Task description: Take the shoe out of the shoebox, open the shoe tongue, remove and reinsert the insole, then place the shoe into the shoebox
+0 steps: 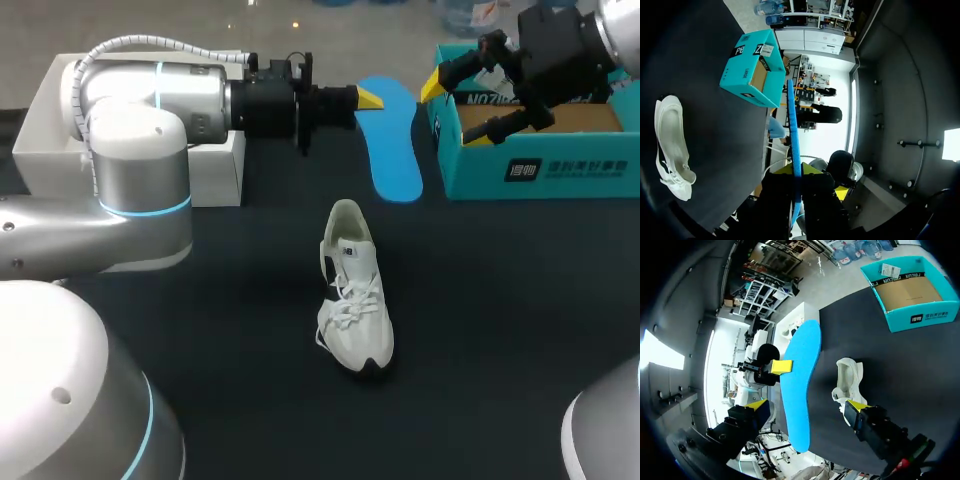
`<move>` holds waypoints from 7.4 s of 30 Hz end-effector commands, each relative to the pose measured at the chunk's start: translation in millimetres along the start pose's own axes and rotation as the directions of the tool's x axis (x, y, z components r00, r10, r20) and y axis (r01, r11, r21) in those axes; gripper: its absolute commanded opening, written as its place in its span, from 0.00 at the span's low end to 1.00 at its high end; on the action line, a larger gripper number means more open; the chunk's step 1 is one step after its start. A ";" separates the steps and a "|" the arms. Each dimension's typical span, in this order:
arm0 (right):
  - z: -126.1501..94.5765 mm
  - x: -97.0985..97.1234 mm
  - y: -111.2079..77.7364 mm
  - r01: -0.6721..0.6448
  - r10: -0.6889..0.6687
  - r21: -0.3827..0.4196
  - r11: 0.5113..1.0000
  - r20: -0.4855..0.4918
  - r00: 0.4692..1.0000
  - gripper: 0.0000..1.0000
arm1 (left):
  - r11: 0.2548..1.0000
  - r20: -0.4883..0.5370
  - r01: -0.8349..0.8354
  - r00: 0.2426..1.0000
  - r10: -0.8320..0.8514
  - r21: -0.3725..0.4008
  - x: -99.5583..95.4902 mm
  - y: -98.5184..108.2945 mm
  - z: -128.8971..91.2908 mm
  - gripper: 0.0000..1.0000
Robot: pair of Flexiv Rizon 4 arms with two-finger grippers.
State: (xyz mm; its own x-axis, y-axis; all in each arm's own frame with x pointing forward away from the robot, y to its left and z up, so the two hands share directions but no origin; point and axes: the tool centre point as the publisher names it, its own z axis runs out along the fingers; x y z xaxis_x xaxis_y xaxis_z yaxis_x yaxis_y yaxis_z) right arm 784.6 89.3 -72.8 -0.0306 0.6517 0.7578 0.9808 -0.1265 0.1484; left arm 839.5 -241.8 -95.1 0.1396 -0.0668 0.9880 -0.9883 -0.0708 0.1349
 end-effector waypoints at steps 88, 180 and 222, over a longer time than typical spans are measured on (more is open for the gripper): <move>-3.8 -27.8 4.5 0.007 0.004 0.022 1.000 -0.487 0.873 1.00 | -0.988 0.030 0.088 -0.996 -0.085 0.123 20.0 15.9 -16.7 0.00; 40.7 20.0 36.0 0.148 -0.133 -0.012 0.989 -0.514 0.848 0.00 | -0.925 -0.014 0.319 -0.944 -0.329 0.208 14.6 -8.9 -55.3 1.00; 46.1 38.5 63.4 0.456 -0.518 -0.249 0.854 -0.333 0.788 0.00 | -0.842 -0.244 0.350 -0.848 -0.471 0.411 -36.2 -114.1 -197.0 1.00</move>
State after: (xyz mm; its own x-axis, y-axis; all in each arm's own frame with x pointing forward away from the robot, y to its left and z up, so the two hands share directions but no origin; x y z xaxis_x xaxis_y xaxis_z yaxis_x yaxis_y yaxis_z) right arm 842.3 137.8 -64.8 -0.5513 0.3581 0.7535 0.8000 -0.0292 0.5993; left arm 933.2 -35.3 -131.7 0.3310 0.3320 -0.8833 0.9080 -0.3667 0.2024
